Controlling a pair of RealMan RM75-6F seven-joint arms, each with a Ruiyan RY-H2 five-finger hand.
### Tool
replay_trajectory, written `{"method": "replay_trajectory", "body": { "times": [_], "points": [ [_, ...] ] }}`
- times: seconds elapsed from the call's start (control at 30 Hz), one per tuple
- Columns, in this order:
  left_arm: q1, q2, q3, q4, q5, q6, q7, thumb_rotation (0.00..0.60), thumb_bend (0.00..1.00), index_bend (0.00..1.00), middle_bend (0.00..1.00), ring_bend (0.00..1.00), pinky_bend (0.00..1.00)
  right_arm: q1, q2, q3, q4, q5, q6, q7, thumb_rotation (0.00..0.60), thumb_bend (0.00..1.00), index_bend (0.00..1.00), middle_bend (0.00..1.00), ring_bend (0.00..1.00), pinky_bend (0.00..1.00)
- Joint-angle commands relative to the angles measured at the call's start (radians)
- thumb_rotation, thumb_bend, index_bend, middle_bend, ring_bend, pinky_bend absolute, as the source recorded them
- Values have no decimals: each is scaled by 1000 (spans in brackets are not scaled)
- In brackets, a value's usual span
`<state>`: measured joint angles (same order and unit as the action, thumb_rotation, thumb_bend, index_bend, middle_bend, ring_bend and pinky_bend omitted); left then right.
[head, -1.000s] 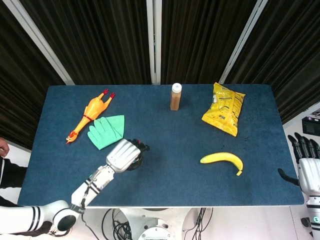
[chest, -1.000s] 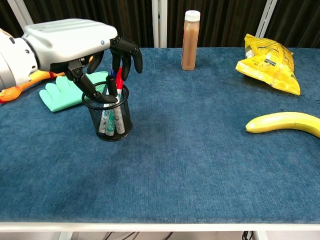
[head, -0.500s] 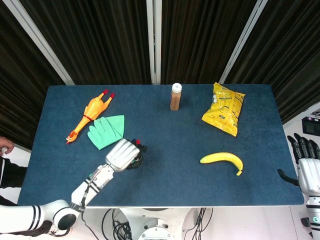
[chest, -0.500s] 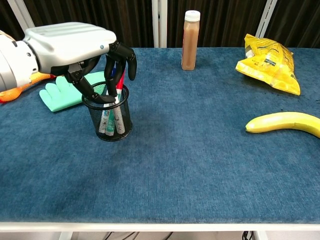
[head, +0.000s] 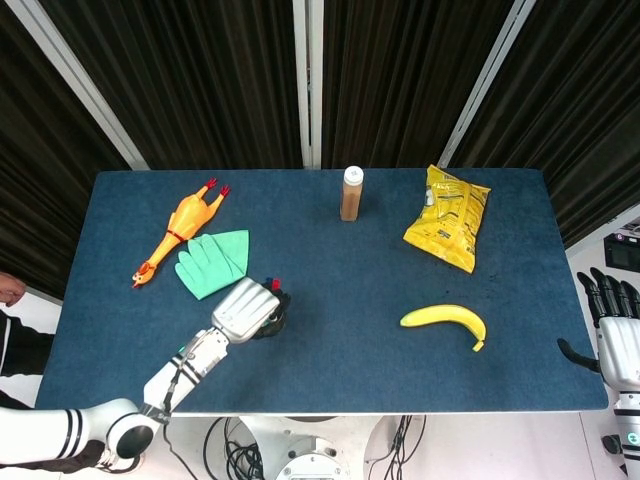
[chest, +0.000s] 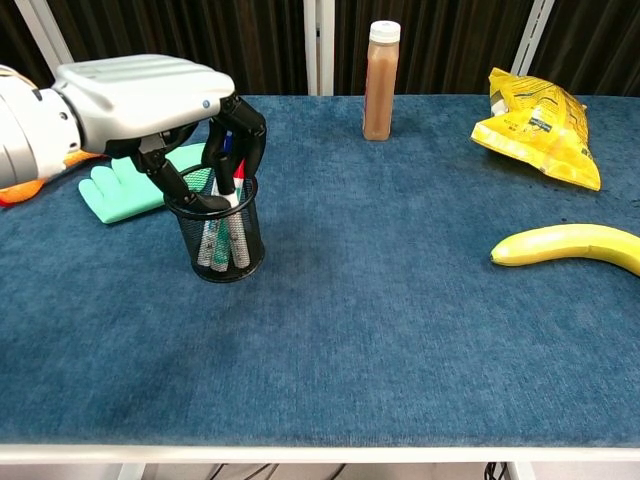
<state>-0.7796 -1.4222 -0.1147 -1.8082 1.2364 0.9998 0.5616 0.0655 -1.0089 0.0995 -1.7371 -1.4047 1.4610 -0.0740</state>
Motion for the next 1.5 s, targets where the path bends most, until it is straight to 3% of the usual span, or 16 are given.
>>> {"method": "replay_trajectory", "body": {
  "times": [0.03, 0.47, 0.9, 1.5],
  "points": [
    [-3, 1, 0, -2, -5, -1, 1, 600, 290, 484, 528, 540, 749, 0, 0, 0, 0, 2, -2, -1, 600, 126, 0, 0, 0, 0],
    [-13, 12, 7, -11, -31, -10, 8, 600, 409, 499, 542, 558, 764, 2, -3, 0, 2, 8, -6, -3, 600, 127, 0, 0, 0, 0],
    [-24, 23, 14, -19, -39, -17, 3, 600, 410, 525, 578, 594, 797, 3, -3, 0, 2, 16, -12, -4, 600, 131, 0, 0, 0, 0],
    [-24, 47, 7, -40, 31, 5, -53, 600, 410, 580, 631, 647, 844, 3, -3, 1, 4, 18, -10, 2, 600, 132, 0, 0, 0, 0]
  ]
}}
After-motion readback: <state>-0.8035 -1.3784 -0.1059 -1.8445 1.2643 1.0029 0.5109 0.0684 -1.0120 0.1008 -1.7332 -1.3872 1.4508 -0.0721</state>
